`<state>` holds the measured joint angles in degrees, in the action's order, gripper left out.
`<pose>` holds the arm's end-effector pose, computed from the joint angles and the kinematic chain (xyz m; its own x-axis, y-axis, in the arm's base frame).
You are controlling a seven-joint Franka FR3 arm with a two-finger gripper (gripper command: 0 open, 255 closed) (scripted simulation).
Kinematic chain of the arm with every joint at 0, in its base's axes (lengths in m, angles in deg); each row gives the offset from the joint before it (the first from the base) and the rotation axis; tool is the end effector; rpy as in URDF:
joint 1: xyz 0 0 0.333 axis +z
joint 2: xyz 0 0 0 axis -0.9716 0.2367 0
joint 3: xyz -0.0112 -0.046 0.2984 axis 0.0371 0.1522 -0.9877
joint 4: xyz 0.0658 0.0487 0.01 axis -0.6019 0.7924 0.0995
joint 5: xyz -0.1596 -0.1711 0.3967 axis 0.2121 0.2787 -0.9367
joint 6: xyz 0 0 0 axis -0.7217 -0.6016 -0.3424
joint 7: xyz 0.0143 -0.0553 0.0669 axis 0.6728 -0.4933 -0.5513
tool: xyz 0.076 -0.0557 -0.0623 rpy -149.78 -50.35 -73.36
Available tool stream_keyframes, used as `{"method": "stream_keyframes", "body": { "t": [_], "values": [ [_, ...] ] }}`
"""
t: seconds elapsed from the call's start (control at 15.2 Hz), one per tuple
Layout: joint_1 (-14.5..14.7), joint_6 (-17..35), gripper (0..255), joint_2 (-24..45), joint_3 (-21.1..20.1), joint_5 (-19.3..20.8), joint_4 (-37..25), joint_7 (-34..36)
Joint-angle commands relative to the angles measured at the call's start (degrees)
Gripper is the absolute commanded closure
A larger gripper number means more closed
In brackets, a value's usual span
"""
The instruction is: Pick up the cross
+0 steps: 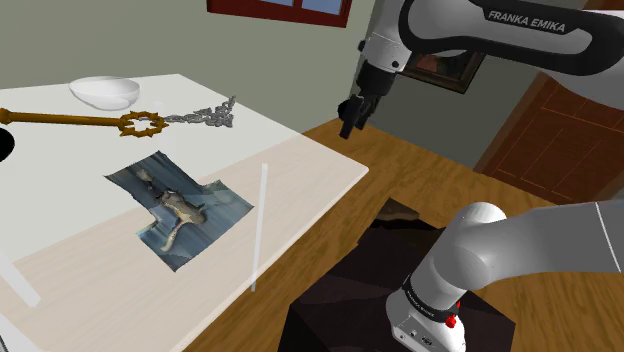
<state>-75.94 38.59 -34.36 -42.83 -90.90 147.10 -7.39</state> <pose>0.4052 0.0394 0.5805 0.9738 0.1972 0.1130 0.2022 -0.9787 -0.0342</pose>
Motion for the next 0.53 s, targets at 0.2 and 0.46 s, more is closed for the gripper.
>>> {"method": "stream_keyframes", "body": {
  "t": [0.2,0.46],
  "values": [
    [0.8,2.1,0,3.5,-5.1,0.6,-2.3,3.8],
    [1.2,4.5,0,9.2,-11.9,2.4,-6.2,9.2]
  ]
}}
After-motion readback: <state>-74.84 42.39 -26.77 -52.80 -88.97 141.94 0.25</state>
